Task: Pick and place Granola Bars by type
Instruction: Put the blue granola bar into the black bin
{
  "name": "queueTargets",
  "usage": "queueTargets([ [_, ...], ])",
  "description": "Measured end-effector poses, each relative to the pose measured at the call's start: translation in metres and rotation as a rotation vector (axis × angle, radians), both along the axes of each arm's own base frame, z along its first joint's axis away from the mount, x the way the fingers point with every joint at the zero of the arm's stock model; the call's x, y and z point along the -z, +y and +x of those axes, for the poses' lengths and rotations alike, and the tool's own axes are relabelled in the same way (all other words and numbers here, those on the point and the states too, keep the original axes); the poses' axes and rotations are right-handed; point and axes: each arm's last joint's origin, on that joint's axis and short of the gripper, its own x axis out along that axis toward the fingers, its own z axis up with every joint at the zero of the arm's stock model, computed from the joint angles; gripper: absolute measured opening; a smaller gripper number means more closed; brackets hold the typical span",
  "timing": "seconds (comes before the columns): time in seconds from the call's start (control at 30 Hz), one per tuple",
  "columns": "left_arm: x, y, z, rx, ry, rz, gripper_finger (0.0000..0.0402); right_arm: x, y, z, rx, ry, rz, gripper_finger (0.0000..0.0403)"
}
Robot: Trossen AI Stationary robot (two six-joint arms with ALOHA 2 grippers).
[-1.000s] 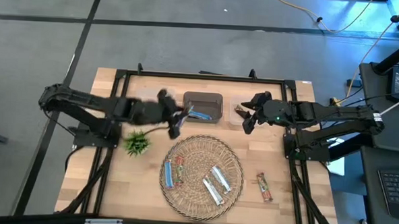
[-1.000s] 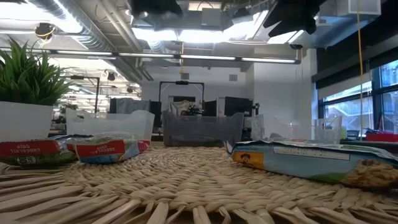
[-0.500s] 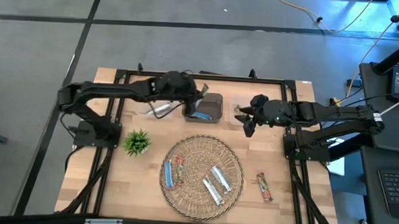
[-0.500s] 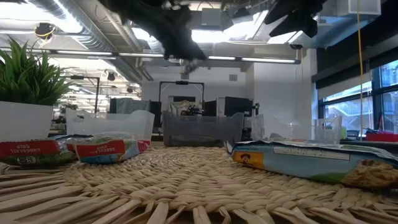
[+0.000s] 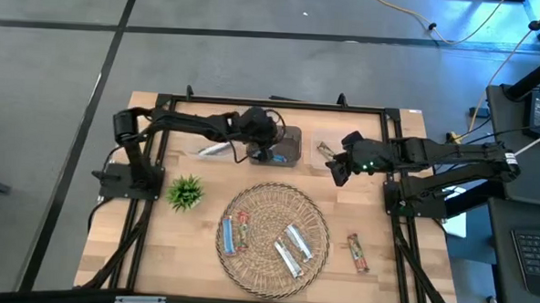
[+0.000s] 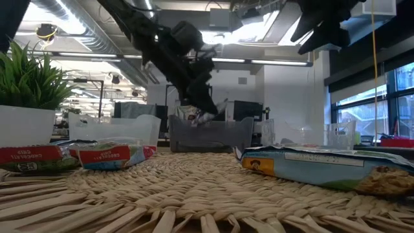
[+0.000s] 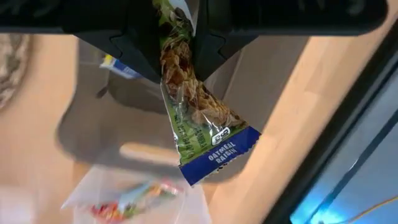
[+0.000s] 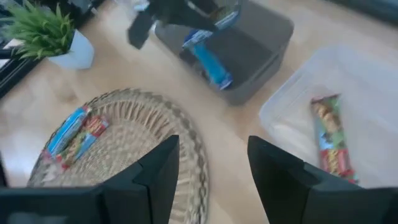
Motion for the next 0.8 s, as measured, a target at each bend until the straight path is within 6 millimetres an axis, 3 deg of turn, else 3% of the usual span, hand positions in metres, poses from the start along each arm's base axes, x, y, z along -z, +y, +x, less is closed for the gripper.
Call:
queueTargets([
  [0.2, 0.018, 0.001, 0.004, 0.004, 0.051, -0.004, 0.0075, 0.003, 0.004, -0.002, 0.007, 0.02, 0.132, 0.0194],
  [0.4, 0.02, 0.003, 0.004, -0.022, 0.066, 0.024, 0.0074, 0.007, 0.015, -0.008, 0.05, 0.077, 0.294, 0.0194],
  [0.8, 0.017, 0.002, 0.003, -0.016, 0.068, 0.041, 0.0078, 0.005, 0.062, -0.021, 0.128, 0.142, 0.523, 0.0194],
])
